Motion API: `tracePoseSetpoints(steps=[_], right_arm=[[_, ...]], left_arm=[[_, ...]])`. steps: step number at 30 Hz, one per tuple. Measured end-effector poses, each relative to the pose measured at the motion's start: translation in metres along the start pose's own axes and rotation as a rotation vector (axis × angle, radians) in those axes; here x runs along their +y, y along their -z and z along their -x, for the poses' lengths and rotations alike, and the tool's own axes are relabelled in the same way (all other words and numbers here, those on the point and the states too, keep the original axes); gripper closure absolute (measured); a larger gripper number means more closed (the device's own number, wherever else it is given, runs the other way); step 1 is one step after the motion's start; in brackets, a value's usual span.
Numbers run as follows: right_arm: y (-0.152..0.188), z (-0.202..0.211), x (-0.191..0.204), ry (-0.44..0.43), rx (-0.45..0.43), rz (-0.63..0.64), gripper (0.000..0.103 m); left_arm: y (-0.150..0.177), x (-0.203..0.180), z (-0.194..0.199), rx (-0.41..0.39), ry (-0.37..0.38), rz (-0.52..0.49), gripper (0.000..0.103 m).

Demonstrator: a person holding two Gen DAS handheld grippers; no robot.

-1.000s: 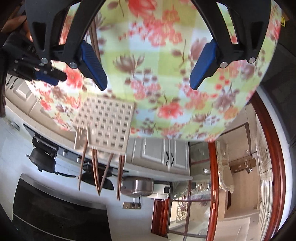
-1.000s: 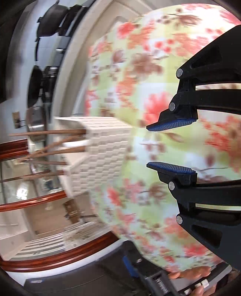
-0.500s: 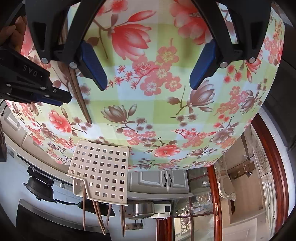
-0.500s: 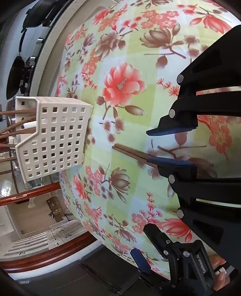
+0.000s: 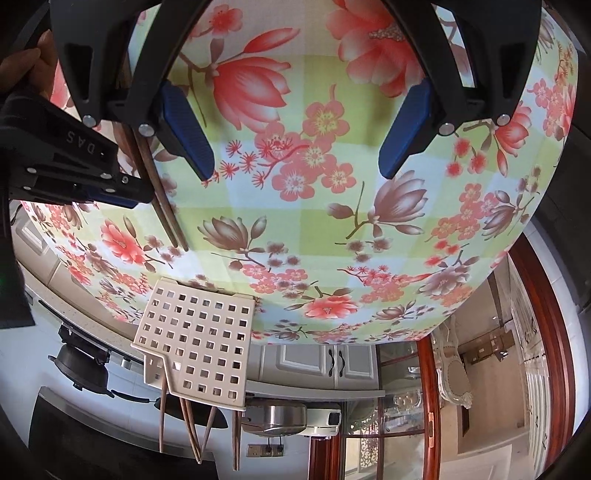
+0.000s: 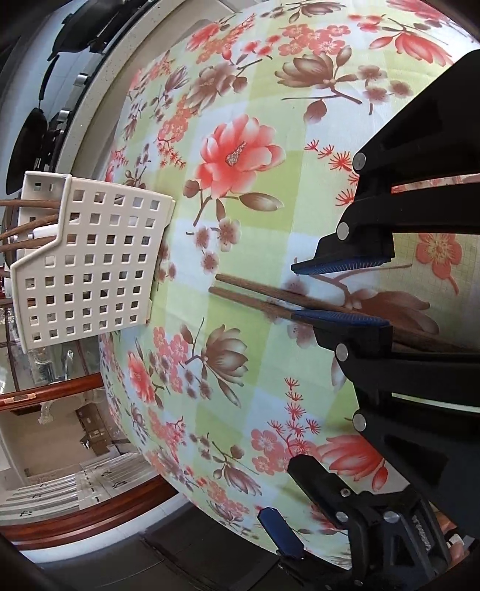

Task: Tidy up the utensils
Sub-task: 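Move both tools back over the last brown chopsticks on the table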

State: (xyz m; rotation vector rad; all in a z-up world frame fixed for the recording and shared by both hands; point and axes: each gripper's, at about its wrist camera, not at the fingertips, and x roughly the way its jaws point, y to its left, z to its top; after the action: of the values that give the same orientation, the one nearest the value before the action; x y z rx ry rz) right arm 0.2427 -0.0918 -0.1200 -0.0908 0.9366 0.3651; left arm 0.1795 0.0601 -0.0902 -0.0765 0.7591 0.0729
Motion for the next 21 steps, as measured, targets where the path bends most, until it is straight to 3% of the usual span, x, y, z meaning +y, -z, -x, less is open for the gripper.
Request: tracePoseSetpoints(steps=[13,15,18,21], right_arm=[[-0.015,-0.012,0.006,0.043,0.020,0.041,0.086],[-0.014,-0.011,0.006,0.061,0.014,0.056,0.094],[-0.010,-0.007,-0.001,0.046,0.006,0.041,0.096],[-0.005,-0.002,-0.015,0.030,-0.009,0.000,0.096]], left_arm=[[0.004,0.011,0.002,-0.002,-0.030,0.055,0.017],[0.004,0.009,0.000,0.007,-0.020,0.046,0.017],[0.004,0.000,-0.002,0.030,0.016,0.029,0.017],[0.002,-0.012,-0.007,0.061,0.052,0.007,0.026]])
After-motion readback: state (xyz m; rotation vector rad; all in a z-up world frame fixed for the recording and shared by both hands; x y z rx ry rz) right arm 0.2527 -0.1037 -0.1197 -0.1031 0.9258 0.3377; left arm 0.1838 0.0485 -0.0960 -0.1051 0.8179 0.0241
